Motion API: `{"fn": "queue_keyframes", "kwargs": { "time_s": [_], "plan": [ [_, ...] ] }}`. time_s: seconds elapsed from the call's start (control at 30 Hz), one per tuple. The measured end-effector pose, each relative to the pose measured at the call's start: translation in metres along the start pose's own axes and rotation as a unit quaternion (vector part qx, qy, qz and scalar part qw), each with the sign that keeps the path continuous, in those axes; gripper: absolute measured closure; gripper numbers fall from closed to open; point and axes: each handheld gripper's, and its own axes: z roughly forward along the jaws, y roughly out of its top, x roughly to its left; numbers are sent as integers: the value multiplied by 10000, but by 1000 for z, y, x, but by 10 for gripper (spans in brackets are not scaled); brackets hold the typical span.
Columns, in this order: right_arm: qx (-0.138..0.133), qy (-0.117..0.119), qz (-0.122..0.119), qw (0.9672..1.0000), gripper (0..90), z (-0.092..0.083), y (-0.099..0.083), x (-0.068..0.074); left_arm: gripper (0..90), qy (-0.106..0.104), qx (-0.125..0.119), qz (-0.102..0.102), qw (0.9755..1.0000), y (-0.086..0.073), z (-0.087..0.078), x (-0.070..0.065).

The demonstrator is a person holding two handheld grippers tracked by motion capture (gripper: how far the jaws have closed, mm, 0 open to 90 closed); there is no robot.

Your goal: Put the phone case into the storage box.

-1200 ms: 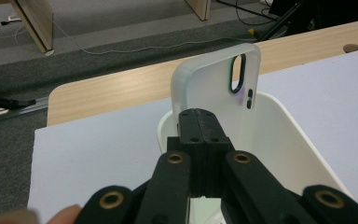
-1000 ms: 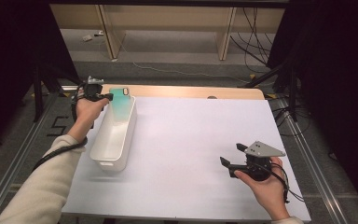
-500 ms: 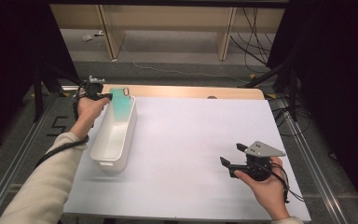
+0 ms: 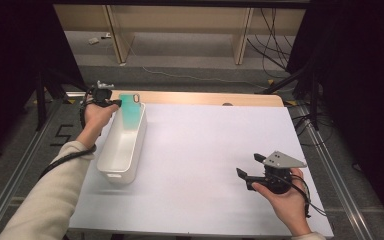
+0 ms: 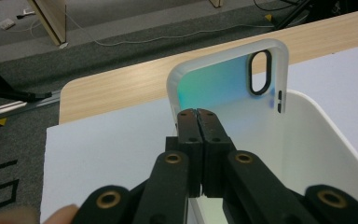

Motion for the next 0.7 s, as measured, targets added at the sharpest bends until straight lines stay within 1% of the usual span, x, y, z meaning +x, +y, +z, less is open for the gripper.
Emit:
{"fn": "queue_keyframes", "kwargs": {
  "time_s": [0.07, 0.17, 0.23, 0.27, 0.3, 0.33, 0.37, 0.4, 0.43, 0.5, 0.57, 0.67, 0.7],
  "plan": [
    [-43, -32, -49, 10000, 215, 0, 0, 0, 860, -25, -72, 29, 10000, -2, -5, 1],
    [-42, -31, -46, 10000, 215, 0, 0, 0, 827, -96, -182, 28, 9998, -4, -13, 2],
    [-41, -30, -42, 10000, 215, 0, 0, 0, 799, -149, -284, -5, 9995, -6, -19, 2],
    [-43, -29, -45, 10000, 215, 0, 0, 0, 787, -193, -373, -40, 9991, -8, -23, 1],
    [-43, -25, -48, 10000, 215, 0, 0, 0, 771, -223, -492, -131, 9985, -9, -24, -1],
    [-46, -27, -49, 10000, 215, 0, 0, 0, 757, -236, -516, -109, 9983, -10, -27, -1],
    [-44, -26, -47, 10000, 215, 0, 0, 0, 740, -275, -582, -148, 9978, -11, -30, -3],
    [-41, -29, -43, 10000, 215, 0, 0, 0, 721, -299, -607, -125, 9976, -12, -33, -4],
    [-50, -36, -61, 10000, 215, 1, 0, -1, 696, -308, -631, -128, 9974, -14, -36, -5],
    [4, 3, 4, 10000, 215, 0, 0, 1, 637, -372, -691, -160, 9968, -16, -42, -7],
    [-61, -48, -91, 9999, 215, 0, 0, 0, 558, -394, -753, -219, 9961, -19, -48, -9],
    [-73, -52, -96, 9999, 215, 0, 1, -1, 481, -478, -921, -276, 9942, -22, -58, -13],
    [-68, -51, -92, 9999, 215, 0, 0, -1, 456, -528, -999, -311, 9931, -23, -60, -14]
  ]
}}
